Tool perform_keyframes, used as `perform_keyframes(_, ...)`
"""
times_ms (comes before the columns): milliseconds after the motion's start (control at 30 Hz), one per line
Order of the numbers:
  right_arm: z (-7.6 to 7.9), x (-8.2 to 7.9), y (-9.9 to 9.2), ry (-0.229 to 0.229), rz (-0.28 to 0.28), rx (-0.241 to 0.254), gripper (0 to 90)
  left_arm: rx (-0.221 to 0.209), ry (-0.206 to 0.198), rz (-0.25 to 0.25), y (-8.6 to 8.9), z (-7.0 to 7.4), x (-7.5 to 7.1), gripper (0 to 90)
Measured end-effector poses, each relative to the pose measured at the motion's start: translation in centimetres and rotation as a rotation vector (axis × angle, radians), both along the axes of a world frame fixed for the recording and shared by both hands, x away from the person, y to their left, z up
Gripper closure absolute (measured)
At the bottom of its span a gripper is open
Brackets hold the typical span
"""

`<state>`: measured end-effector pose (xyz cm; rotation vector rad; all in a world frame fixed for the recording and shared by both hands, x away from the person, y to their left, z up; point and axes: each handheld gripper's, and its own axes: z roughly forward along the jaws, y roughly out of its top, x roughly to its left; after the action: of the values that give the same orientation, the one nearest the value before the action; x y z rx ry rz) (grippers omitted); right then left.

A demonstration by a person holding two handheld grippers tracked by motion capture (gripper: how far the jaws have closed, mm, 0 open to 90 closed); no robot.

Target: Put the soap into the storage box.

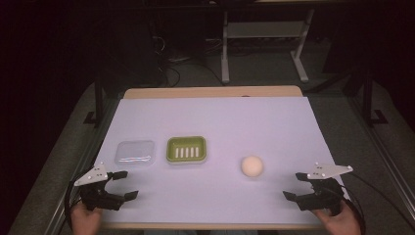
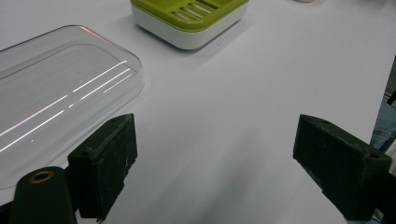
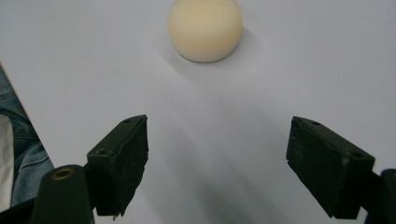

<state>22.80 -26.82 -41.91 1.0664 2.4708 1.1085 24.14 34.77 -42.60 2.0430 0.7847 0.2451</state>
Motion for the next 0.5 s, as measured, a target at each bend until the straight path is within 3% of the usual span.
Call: perform_keyframes(500, 0.7, 2.2, 2.3, 0.05, 0.052, -0.044, 18.8, -0.007, -0.007, 0.0, 0.1, 0.0, -0.4, 12.9)
